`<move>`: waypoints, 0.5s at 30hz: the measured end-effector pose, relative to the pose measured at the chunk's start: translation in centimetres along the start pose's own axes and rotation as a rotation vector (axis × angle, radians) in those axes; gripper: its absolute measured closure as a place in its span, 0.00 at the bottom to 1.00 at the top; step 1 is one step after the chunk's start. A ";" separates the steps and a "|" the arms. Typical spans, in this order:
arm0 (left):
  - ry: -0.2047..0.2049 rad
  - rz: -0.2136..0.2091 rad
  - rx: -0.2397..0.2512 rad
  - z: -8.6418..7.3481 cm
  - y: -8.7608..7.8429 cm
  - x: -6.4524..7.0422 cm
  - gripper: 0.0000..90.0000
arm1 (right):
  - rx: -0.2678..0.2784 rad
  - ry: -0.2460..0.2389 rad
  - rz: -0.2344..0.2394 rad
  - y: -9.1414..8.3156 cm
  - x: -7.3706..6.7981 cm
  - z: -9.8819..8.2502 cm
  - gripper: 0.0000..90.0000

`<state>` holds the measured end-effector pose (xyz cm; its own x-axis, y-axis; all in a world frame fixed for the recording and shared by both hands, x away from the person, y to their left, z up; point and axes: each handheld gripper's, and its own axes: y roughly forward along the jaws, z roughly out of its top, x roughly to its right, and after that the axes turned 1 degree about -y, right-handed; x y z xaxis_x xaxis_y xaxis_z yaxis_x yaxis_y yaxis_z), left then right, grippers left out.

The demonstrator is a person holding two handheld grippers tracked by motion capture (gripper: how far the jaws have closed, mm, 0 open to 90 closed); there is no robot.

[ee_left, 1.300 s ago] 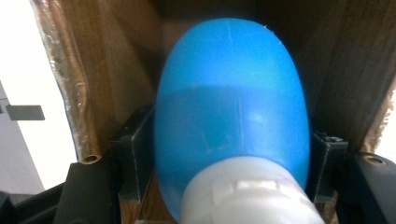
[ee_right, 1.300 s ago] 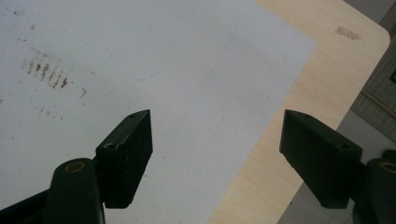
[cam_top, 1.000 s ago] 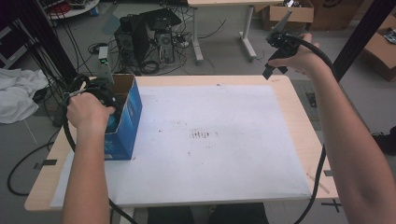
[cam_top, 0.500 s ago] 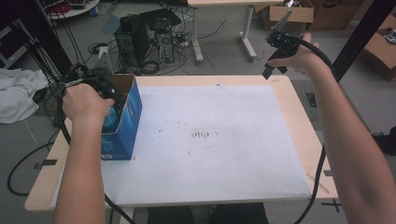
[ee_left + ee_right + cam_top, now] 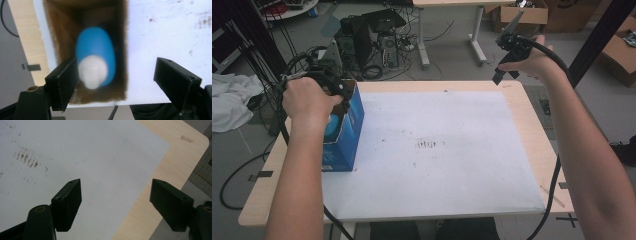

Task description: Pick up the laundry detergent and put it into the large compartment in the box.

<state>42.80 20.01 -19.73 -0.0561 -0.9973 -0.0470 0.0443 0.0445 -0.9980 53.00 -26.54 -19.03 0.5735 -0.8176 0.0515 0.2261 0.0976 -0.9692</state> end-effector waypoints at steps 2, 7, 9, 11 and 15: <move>0.021 -0.004 0.006 0.1 -0.4 0.9 0.22 | 0.000 0.003 0.000 0.0 -0.1 0.0 0.29; 0.083 -0.023 0.021 0.4 -0.9 2.9 0.19 | -0.001 0.001 -0.001 0.0 -0.1 0.1 0.29; 0.111 -0.021 0.022 0.5 -0.9 4.1 0.18 | -0.001 0.002 0.000 -0.1 -0.1 0.0 0.29; 0.144 -0.029 0.021 0.6 -0.9 5.2 0.18 | -0.005 0.000 -0.002 -0.2 -0.2 -0.1 0.29; 0.223 -0.045 0.028 0.8 -0.8 8.2 0.17 | -0.008 0.008 -0.005 -0.3 -0.3 -0.4 0.29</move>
<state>43.08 11.78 -19.25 -0.2775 -0.9606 -0.0131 0.0639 -0.0048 -0.9979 52.45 -26.50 -18.85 0.5660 -0.8227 0.0541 0.2224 0.0892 -0.9709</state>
